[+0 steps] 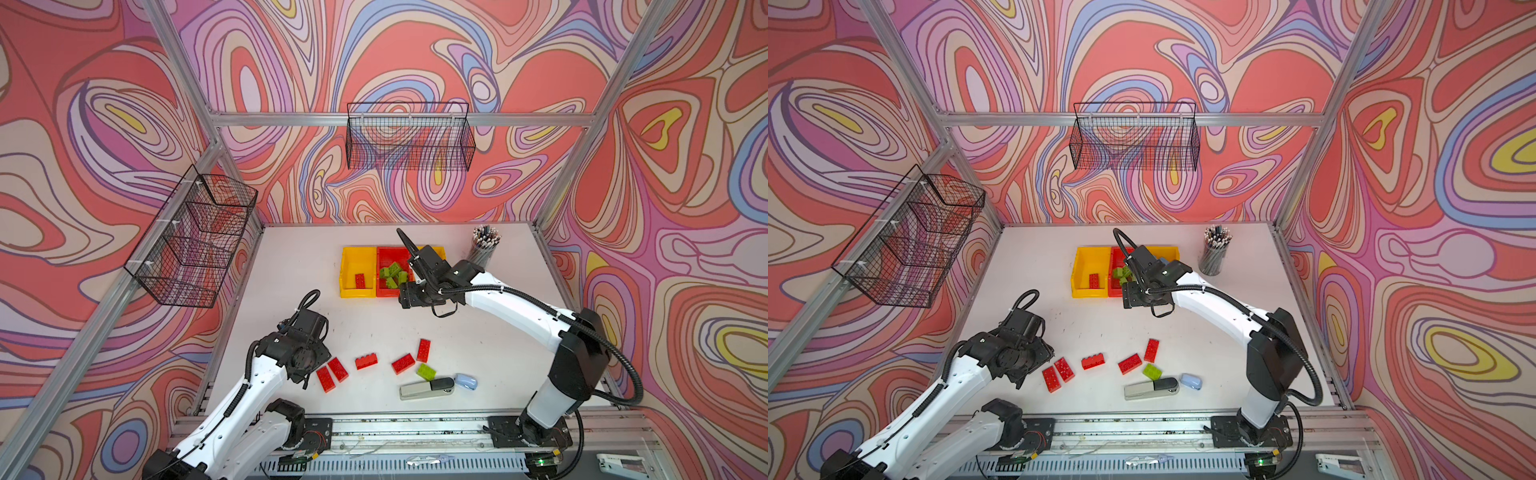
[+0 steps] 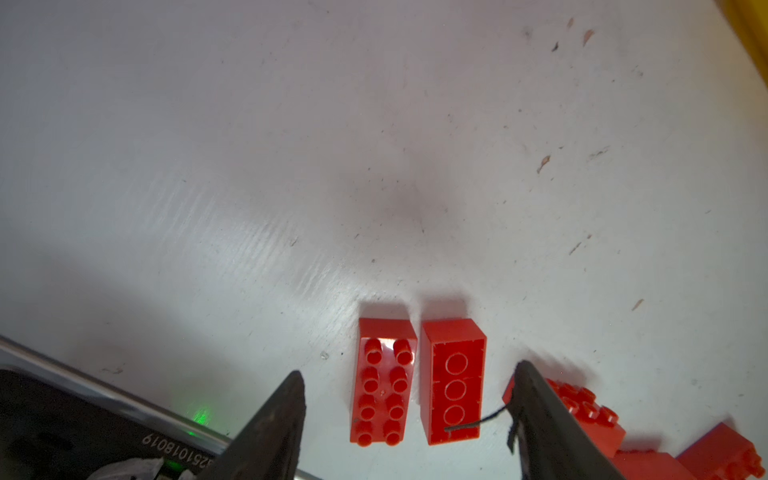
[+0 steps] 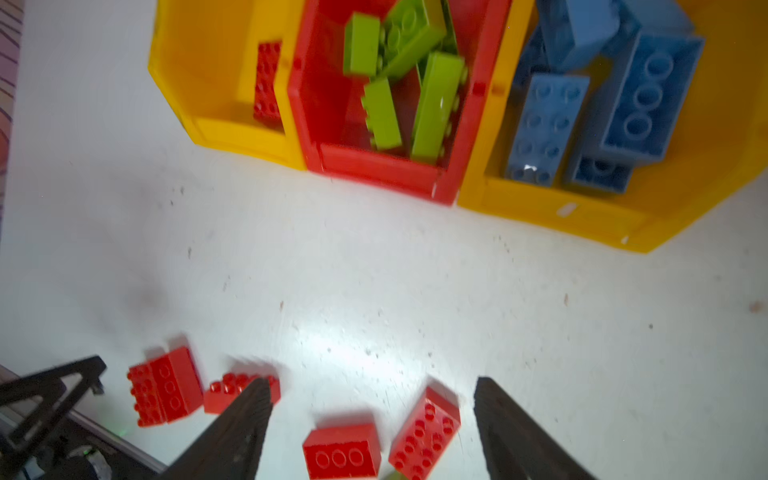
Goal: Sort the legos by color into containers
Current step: 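Move the right gripper to the lime-green 2x2 brick by the stapler and grasp it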
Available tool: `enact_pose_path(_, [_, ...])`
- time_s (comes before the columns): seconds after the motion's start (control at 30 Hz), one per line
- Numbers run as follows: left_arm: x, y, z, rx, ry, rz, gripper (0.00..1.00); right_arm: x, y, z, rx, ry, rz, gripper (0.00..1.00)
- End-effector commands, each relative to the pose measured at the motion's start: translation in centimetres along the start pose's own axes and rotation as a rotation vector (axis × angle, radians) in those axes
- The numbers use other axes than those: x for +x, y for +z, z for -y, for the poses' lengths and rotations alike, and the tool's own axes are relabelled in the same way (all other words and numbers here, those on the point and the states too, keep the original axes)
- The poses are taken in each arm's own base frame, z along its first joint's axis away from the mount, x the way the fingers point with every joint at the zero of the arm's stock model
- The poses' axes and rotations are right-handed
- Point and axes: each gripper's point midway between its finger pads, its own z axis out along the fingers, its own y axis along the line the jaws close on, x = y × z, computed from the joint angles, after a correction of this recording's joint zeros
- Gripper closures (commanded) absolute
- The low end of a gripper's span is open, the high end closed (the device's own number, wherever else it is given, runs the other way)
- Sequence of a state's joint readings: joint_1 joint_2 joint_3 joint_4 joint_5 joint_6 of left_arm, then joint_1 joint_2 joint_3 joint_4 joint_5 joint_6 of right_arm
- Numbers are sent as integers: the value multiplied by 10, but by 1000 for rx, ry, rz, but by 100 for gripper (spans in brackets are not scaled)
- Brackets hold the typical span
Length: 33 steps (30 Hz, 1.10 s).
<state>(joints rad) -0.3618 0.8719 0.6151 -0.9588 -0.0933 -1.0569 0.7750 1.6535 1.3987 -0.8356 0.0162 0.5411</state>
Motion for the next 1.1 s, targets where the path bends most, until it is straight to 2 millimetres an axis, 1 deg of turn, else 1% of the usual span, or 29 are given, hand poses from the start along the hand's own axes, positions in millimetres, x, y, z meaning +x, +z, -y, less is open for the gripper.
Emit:
enact_pose_path(0.0, [11,0,-19,-60,-18,-19,35,56,2,12,65,-32,-102,19])
enact_pose_path(0.1, [15,1,-25,-73,-47,-4,35,88,4,13,67,-76,-147,19])
enact_pose_path(0.17, [16,2,-28,-85,-52,8,35,104,5,15,69,-97,-166,19])
enact_pose_path(0.3, [17,2,-33,-115,-47,30,35,128,8,20,52,-108,-190,20])
enact_pose_path(0.4, [19,4,-35,-119,-47,39,35,141,12,25,46,-119,-210,24])
enact_pose_path(0.5, [23,8,-38,-118,-60,38,35,150,15,20,30,-138,-219,26])
enact_pose_path(0.57, [30,16,-49,-147,-65,30,35,155,18,14,22,-156,-227,26])
enact_pose_path(0.67, [32,16,-54,-152,-71,41,35,161,24,11,34,-180,-240,27])
enact_pose_path(0.8, [28,14,-56,-153,-68,63,35,162,31,15,73,-175,-237,29])
enact_pose_path(0.93, [28,14,-56,-154,-65,66,35,161,36,22,113,-159,-223,30])
enact_pose_path(1.07, [28,15,-53,-150,-57,61,35,165,45,25,133,-158,-237,29])
